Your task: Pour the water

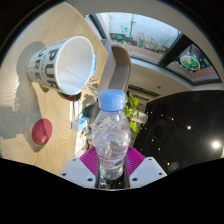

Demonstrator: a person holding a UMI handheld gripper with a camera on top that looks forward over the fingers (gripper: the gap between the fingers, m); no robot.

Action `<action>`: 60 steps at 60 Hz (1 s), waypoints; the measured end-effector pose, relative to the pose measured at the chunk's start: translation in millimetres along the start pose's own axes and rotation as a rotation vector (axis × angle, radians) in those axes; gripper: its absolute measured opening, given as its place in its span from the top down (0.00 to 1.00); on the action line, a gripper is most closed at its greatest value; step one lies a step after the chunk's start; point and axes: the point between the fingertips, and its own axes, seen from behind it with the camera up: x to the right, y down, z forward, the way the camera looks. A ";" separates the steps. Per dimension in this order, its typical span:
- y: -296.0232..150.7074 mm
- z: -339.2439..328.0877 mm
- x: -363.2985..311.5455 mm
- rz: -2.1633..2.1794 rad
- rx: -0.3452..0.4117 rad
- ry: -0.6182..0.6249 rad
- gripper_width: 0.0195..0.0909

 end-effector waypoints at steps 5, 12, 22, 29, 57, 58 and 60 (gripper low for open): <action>-12.5 -0.5 -7.9 -0.090 0.016 0.000 0.82; -28.4 -8.6 -8.0 -0.145 0.054 0.017 0.82; -26.8 -14.1 -2.7 -0.085 0.079 0.004 0.81; -21.6 -16.3 10.4 0.113 0.112 -0.028 0.81; 2.9 -7.9 0.7 1.451 0.318 -0.522 0.81; 3.3 -6.2 -5.0 1.472 0.315 -0.540 0.81; 1.3 -5.8 -16.8 1.505 0.305 -0.570 0.81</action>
